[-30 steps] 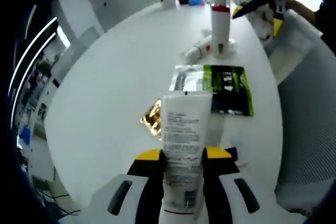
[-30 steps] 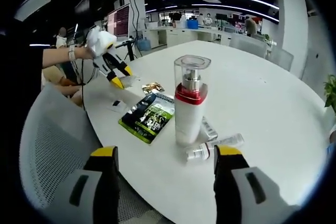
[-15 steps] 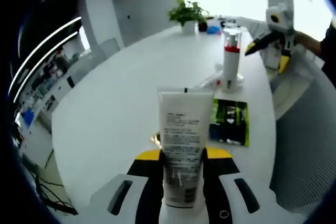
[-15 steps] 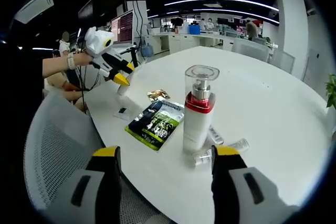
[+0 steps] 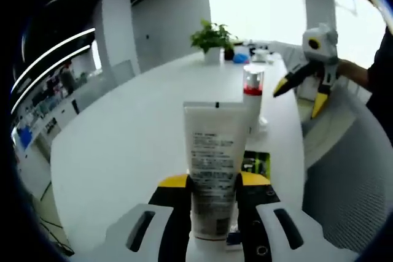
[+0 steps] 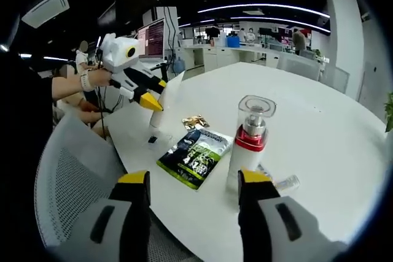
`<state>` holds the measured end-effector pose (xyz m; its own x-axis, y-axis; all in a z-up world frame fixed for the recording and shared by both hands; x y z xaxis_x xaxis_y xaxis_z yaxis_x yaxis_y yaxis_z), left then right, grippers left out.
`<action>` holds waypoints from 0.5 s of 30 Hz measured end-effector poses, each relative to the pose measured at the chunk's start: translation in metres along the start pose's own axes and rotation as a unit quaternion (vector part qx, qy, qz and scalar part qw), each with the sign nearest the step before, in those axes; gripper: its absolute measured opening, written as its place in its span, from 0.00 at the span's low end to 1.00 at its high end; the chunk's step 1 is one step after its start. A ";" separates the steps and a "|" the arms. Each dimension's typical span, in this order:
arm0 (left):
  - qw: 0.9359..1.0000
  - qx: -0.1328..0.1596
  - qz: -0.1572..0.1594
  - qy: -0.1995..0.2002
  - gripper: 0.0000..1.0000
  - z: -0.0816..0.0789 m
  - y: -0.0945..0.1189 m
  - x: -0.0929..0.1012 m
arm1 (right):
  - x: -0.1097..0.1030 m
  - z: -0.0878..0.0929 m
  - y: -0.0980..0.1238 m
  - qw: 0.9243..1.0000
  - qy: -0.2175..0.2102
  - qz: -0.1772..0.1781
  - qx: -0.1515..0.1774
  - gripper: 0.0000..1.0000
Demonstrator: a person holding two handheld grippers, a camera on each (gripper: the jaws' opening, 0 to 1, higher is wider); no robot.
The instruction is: Arrange the skincare products in the storage area until every visible bottle or jar stands upright without overlapping.
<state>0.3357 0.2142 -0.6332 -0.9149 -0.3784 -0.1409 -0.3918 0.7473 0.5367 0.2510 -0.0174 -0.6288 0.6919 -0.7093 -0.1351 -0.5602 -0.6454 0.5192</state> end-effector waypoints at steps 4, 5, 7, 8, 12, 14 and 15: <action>1.000 0.011 0.009 -0.004 0.23 -0.012 -0.005 0.011 | -0.005 -0.009 -0.002 1.000 0.000 -0.004 0.017 0.49; 1.000 0.015 0.011 -0.009 0.23 -0.015 -0.007 0.014 | -0.006 -0.012 -0.002 1.000 -0.002 -0.003 0.026 0.48; 1.000 0.017 0.013 -0.010 0.23 -0.019 -0.009 0.019 | -0.008 -0.019 -0.002 0.999 -0.009 -0.003 0.039 0.45; 1.000 0.019 0.016 -0.009 0.23 -0.021 -0.010 0.021 | -0.009 -0.021 -0.001 0.999 -0.010 -0.002 0.040 0.45; 0.999 0.011 0.012 -0.032 0.23 -0.029 -0.015 0.032 | -0.015 -0.034 -0.001 0.998 -0.017 -0.010 0.065 0.40; 0.999 0.010 0.014 -0.035 0.23 -0.032 -0.017 0.037 | -0.016 -0.037 -0.002 0.997 -0.025 -0.017 0.072 0.39; 0.999 0.011 0.014 -0.033 0.23 -0.034 -0.018 0.038 | -0.016 -0.038 -0.004 0.997 -0.030 -0.017 0.076 0.37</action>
<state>0.3111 0.1677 -0.6203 -0.9296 -0.3212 -0.1805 -0.3673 0.7688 0.5235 0.2594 0.0069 -0.5966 0.6854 -0.6993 -0.2029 -0.6027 -0.7012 0.3808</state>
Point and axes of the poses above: the point that each gripper's makers call its tool centre point, and the gripper's own axes: y roughly backward along the fingers, x roughly to its right, z roughly out of its underside, the point moved 7 cm from there along y, roughly backward along the fingers, and after that the axes turned 6 degrees about -y, right-handed, at the moved point
